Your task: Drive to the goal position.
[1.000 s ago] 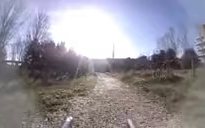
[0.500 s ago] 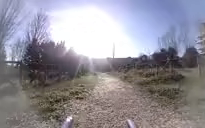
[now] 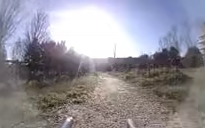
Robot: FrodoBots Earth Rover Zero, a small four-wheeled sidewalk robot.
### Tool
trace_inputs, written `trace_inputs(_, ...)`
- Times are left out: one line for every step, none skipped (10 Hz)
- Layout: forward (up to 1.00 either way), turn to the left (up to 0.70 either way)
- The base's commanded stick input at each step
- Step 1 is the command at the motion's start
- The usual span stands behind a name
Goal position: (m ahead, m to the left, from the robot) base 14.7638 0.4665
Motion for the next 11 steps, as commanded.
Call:
trace_inputs(0.5,0.0)
trace_inputs(0.5,0.0)
trace_inputs(0.5,0.0)
trace_inputs(0.5,0.0)
trace_inputs(0.5,0.0)
trace_inputs(0.5,0.0)
trace_inputs(0.5,0.0)
trace_inputs(0.5,0.0)
trace_inputs(0.5,0.0)
trace_inputs(0.5,0.0)
trace_inputs(0.5,0.0)
